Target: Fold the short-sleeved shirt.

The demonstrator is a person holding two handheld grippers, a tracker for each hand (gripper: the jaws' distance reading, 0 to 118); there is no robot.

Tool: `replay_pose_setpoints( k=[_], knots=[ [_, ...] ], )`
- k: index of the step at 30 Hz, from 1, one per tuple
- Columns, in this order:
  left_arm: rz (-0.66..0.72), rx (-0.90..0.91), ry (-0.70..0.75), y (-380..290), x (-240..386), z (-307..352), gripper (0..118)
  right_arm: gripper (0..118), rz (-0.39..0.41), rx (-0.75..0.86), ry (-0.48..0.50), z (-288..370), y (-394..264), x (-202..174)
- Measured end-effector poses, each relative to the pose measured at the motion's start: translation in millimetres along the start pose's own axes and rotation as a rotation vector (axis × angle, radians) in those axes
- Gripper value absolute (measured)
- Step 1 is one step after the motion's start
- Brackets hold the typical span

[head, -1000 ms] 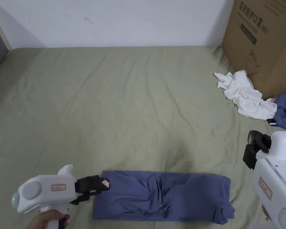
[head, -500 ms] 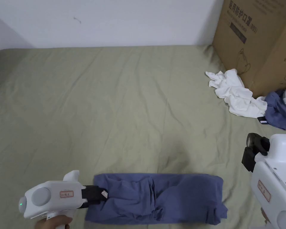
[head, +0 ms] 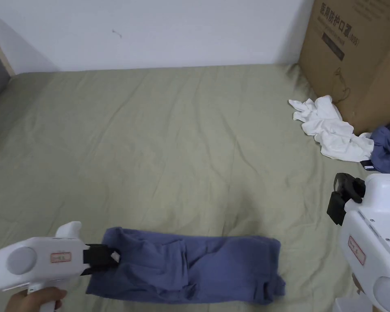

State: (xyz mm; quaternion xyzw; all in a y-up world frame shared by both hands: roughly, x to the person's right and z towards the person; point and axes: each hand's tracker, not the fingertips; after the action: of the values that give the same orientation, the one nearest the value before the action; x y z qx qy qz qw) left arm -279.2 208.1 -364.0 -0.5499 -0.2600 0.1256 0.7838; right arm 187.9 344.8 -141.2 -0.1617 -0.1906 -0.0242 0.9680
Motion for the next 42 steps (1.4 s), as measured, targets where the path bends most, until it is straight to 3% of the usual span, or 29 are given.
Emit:
replay_pose_setpoints(
  k=[5, 13, 24, 33, 35, 38, 39, 42],
  knots=[
    [-0.001, -0.007, 0.071, 6, 15, 34, 21, 4, -0.007, 0.004, 0.018, 1, -1, -1],
    [-0.189, -0.061, 0.117, 22, 117, 22, 21, 4, -0.019, 0.015, 0.021, 9, 0, 6],
    [-0.367, -0.220, 0.006, 9, 234, -75, 21, 4, -0.032, 0.027, -0.024, 21, -1, 33],
    [-0.440, -0.299, 0.171, -38, 285, -171, 22, 4, -0.051, 0.014, -0.061, 26, -8, 48],
    [-0.443, -0.283, 0.185, -47, 291, -180, 31, 4, -0.052, 0.009, -0.066, 27, -10, 50],
    [-0.403, -0.290, 0.089, -54, 297, -179, 84, 4, -0.055, 0.002, -0.070, 28, -11, 53],
    [-0.401, -0.279, 0.065, -56, 299, -176, 94, 4, -0.056, 0.001, -0.071, 28, -11, 54],
    [-0.422, -0.205, 0.044, -52, 301, -159, 96, 4, -0.057, 0.003, -0.077, 29, -10, 56]
  ],
)
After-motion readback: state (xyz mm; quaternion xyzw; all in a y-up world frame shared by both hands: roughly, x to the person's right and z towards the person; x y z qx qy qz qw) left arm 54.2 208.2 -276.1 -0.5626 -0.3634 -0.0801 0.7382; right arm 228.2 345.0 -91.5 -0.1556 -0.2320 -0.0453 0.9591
